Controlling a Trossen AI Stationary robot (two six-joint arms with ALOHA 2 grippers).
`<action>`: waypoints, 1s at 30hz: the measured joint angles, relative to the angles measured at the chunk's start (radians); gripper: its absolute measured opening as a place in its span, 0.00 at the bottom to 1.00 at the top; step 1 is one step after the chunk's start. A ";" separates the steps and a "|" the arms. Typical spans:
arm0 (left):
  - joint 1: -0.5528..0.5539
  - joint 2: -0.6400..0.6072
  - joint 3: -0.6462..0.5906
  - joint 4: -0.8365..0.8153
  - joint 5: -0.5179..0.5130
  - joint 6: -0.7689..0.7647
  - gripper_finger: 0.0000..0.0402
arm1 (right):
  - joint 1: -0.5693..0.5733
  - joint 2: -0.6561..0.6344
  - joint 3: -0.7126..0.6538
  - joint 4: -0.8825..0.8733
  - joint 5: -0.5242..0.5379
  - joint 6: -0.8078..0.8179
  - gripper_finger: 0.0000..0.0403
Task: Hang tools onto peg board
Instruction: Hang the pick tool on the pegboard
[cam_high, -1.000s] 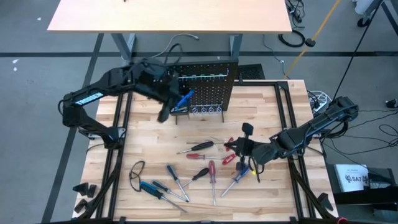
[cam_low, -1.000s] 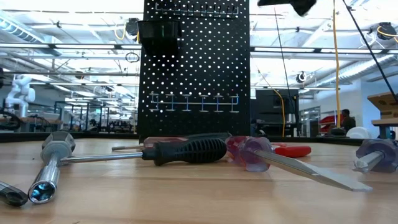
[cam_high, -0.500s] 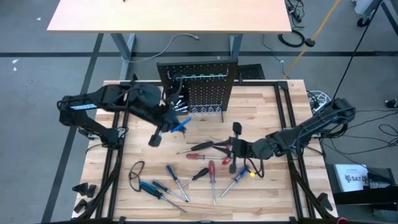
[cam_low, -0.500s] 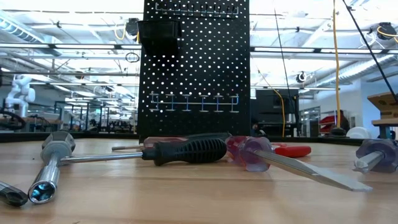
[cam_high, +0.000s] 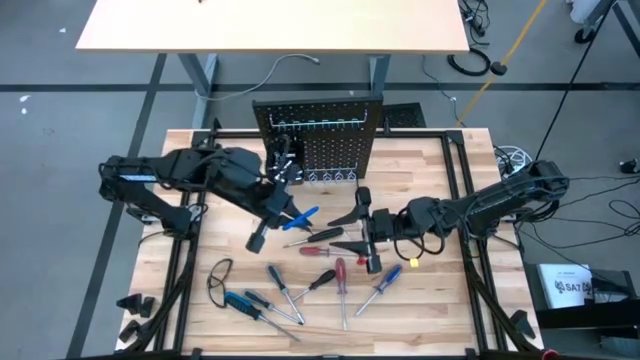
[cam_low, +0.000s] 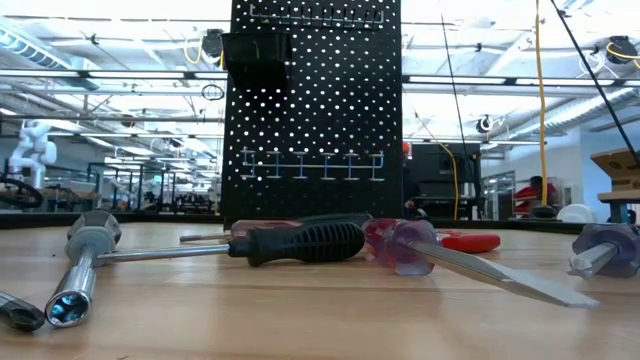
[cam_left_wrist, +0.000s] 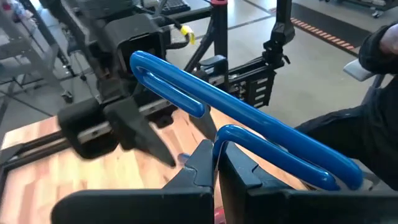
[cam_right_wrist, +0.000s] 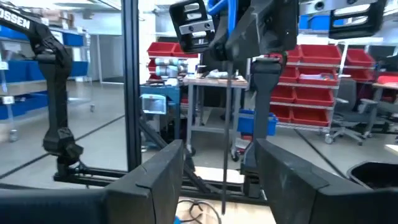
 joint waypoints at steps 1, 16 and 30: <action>0.000 0.011 0.000 0.008 0.004 0.000 0.01 | -0.005 0.001 0.000 0.000 -0.010 0.009 0.47; 0.000 0.100 0.000 0.075 0.032 -0.003 0.01 | -0.011 0.081 0.014 0.012 -0.014 0.008 0.39; 0.000 0.100 0.000 0.025 0.032 -0.007 0.03 | -0.011 0.080 0.014 -0.002 -0.010 -0.035 0.03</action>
